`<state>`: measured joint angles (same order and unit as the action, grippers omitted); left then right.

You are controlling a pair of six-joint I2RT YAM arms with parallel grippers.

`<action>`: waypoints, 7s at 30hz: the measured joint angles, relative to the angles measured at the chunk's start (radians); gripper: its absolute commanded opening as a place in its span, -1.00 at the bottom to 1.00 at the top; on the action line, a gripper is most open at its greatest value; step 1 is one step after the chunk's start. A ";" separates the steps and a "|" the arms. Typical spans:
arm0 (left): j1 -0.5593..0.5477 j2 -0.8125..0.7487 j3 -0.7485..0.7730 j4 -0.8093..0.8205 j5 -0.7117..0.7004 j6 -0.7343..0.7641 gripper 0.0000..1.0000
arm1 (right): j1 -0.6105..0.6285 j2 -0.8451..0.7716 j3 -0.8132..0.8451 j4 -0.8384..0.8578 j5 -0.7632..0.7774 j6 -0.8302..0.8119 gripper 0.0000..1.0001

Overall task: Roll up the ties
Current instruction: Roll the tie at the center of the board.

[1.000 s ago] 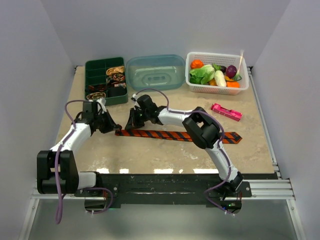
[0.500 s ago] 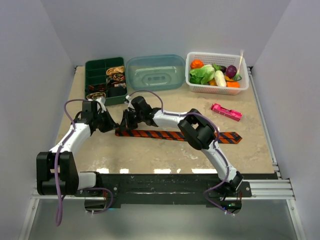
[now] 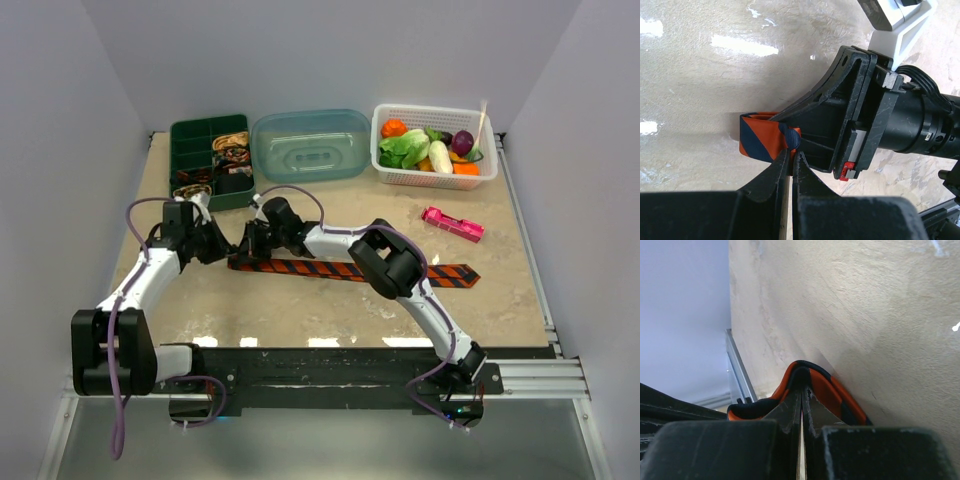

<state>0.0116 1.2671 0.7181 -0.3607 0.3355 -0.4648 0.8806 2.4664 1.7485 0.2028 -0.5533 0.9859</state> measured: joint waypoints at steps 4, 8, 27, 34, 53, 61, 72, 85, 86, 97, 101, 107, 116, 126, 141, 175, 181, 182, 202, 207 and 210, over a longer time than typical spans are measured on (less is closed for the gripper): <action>0.000 -0.009 0.000 -0.001 -0.005 0.000 -1.00 | 0.000 0.000 0.000 -0.002 0.001 0.001 -1.00; 0.000 -0.009 -0.003 0.000 -0.007 0.000 -1.00 | -0.004 -0.001 -0.001 -0.028 0.006 -0.018 -1.00; -0.030 0.012 -0.031 0.037 -0.011 -0.001 -1.00 | -0.024 -0.130 -0.045 -0.208 0.054 -0.163 -1.00; -0.061 0.056 -0.053 0.080 -0.010 -0.022 -1.00 | -0.038 -0.149 -0.085 -0.283 0.101 -0.214 -1.00; -0.073 0.172 -0.095 0.229 0.042 -0.077 -0.41 | -0.066 -0.270 -0.128 -0.367 0.170 -0.299 -1.00; -0.074 0.171 -0.104 0.250 0.059 -0.096 -0.33 | -0.064 -0.270 -0.127 -0.362 0.167 -0.306 -1.00; -0.074 0.168 -0.146 0.303 0.081 -0.127 -0.78 | -0.054 -0.226 -0.084 -0.360 0.153 -0.310 -1.00; -0.073 0.173 -0.158 0.315 0.080 -0.127 -1.00 | -0.029 -0.158 -0.035 -0.378 0.151 -0.333 -1.00; -0.073 0.172 -0.158 0.314 0.080 -0.127 -0.96 | -0.029 -0.156 -0.033 -0.378 0.154 -0.335 -1.00; -0.059 0.042 -0.083 0.185 0.026 -0.092 0.12 | -0.021 -0.146 -0.032 -0.386 0.177 -0.352 -1.00; -0.006 0.009 -0.066 0.161 0.016 -0.069 0.14 | -0.021 -0.146 -0.032 -0.386 0.178 -0.352 -1.00; 0.105 0.010 -0.116 0.164 0.028 -0.069 0.12 | -0.021 -0.146 -0.037 -0.382 0.178 -0.352 -1.00; 0.126 0.014 -0.276 0.303 0.101 -0.129 0.07 | -0.021 -0.146 -0.040 -0.375 0.177 -0.352 -1.00; 0.126 0.061 -0.319 0.475 0.130 -0.164 -0.17 | -0.021 -0.146 -0.043 -0.370 0.175 -0.352 -1.00; 0.126 0.082 -0.371 0.590 0.173 -0.182 -0.89 | -0.021 -0.146 -0.043 -0.368 0.169 -0.352 -1.00; 0.015 -0.077 -0.188 0.272 -0.022 -0.099 -1.00 | -0.017 -0.223 -0.049 -0.379 0.176 -0.359 -1.00; -0.058 -0.077 -0.162 0.236 -0.072 -0.091 -1.00 | -0.017 -0.220 -0.054 -0.378 0.178 -0.358 -1.00; -0.064 -0.077 -0.159 0.231 -0.079 -0.091 -1.00 | -0.017 -0.217 -0.054 -0.377 0.178 -0.358 -1.00; -0.129 -0.082 -0.116 0.212 -0.085 -0.093 -1.00 | -0.011 -0.158 -0.055 -0.336 0.175 -0.324 -1.00; -0.138 -0.074 -0.116 0.217 -0.086 -0.093 -1.00 | -0.011 -0.146 -0.054 -0.311 0.172 -0.309 -1.00; -0.143 -0.064 -0.116 0.218 -0.086 -0.093 -1.00 | -0.011 -0.139 -0.053 -0.300 0.169 -0.301 -1.00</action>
<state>-0.1310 1.2026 0.6025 -0.1425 0.2493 -0.5575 0.8696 2.3276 1.6951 -0.0971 -0.3840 0.6849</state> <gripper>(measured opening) 0.126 0.007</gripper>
